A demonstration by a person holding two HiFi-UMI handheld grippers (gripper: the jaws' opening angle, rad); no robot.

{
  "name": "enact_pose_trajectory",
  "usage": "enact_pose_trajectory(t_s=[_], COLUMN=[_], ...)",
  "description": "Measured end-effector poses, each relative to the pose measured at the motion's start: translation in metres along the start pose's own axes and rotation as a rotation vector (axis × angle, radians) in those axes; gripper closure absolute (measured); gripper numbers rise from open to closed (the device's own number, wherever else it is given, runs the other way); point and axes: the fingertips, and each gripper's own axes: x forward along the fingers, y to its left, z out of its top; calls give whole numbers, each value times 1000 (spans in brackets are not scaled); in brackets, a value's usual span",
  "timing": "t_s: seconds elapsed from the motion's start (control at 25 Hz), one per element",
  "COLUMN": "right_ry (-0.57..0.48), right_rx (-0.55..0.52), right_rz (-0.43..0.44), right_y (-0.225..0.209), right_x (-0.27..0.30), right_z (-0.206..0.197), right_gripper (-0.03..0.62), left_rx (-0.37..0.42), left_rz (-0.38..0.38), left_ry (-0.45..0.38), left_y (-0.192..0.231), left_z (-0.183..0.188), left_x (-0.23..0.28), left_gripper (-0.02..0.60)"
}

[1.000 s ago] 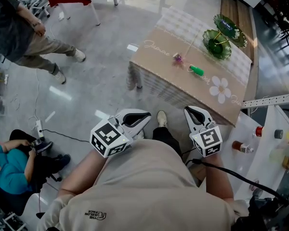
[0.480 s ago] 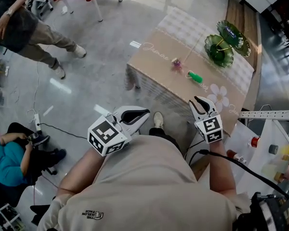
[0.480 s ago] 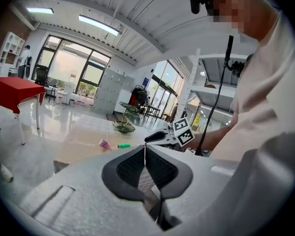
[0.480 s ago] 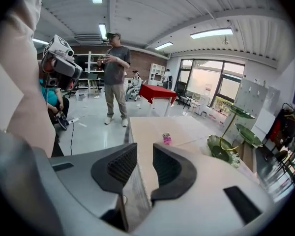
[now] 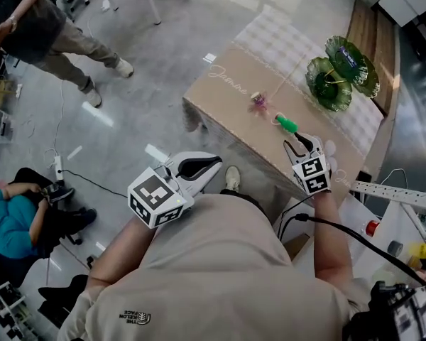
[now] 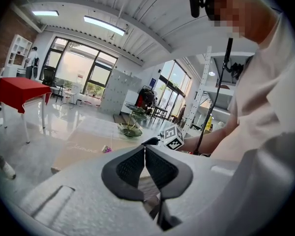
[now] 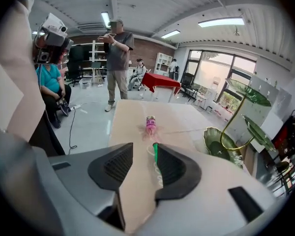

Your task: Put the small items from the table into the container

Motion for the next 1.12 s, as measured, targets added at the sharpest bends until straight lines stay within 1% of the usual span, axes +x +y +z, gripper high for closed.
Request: enact_pose_trajectory(t_s=[0.28, 0.52, 0.64, 0.8, 0.92, 1.12], right_ry=[94, 146, 158, 169, 156, 129], right_rx=[-88, -95, -91, -112, -117, -111], right_rz=[66, 123, 157, 197, 204, 227], right_y=[-29, -43, -46, -45, -46, -46], right_x=[45, 73, 87, 95, 95, 90], right_z=[-37, -61, -72, -78, -77, -72], right_gripper=[405, 391, 390, 391, 418, 425], left_rx=[-3, -14, -16, -17, -16, -2], left_rz=[70, 130, 153, 173, 178, 173], left_ry=[-1, -6, -5, -4, -2, 0], left_y=[8, 12, 14, 15, 15, 13], left_z=[14, 21, 24, 27, 29, 36], left_x=[26, 39, 46, 55, 61, 70], left_gripper=[574, 574, 574, 574, 574, 574])
